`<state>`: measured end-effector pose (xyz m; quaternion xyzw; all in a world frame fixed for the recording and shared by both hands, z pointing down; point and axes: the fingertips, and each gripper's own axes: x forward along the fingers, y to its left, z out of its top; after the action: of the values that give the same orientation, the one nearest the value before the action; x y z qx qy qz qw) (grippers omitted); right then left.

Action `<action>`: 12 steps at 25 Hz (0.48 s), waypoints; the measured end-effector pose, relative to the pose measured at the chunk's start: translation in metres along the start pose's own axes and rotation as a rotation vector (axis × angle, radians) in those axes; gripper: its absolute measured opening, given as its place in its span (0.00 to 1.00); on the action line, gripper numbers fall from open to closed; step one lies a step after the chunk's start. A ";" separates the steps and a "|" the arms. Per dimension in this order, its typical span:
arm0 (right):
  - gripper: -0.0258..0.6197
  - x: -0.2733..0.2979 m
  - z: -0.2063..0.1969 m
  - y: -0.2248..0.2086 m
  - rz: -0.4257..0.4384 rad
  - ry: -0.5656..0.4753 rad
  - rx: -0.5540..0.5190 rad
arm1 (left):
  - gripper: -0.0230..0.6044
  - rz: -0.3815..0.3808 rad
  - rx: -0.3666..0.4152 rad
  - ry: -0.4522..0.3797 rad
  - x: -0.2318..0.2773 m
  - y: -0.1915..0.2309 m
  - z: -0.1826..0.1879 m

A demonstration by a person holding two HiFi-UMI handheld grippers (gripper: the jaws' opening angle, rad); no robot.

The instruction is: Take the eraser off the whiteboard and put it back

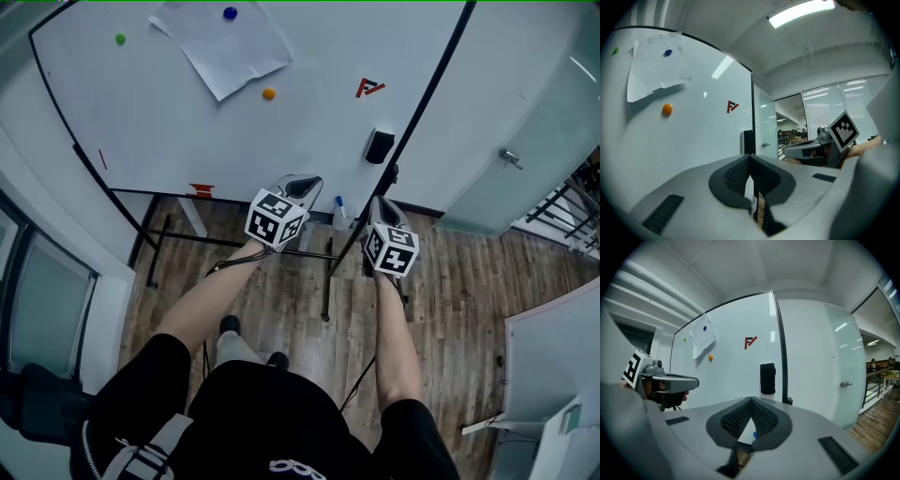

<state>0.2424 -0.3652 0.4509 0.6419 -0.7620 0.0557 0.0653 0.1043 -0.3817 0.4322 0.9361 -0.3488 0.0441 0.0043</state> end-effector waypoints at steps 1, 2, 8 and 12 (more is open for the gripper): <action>0.08 0.000 0.000 0.000 0.001 0.000 -0.001 | 0.05 0.002 -0.001 0.000 0.000 0.000 0.000; 0.08 0.000 0.001 0.000 0.002 0.001 -0.002 | 0.05 0.003 -0.002 -0.001 -0.001 0.001 0.000; 0.08 0.001 0.003 0.003 0.008 -0.001 -0.004 | 0.05 0.013 -0.005 -0.008 -0.005 0.004 0.004; 0.08 0.000 0.004 0.005 0.014 -0.002 -0.006 | 0.05 0.016 -0.002 -0.009 -0.009 0.003 0.005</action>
<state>0.2370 -0.3647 0.4468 0.6365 -0.7666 0.0531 0.0662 0.0960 -0.3785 0.4262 0.9335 -0.3563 0.0395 0.0033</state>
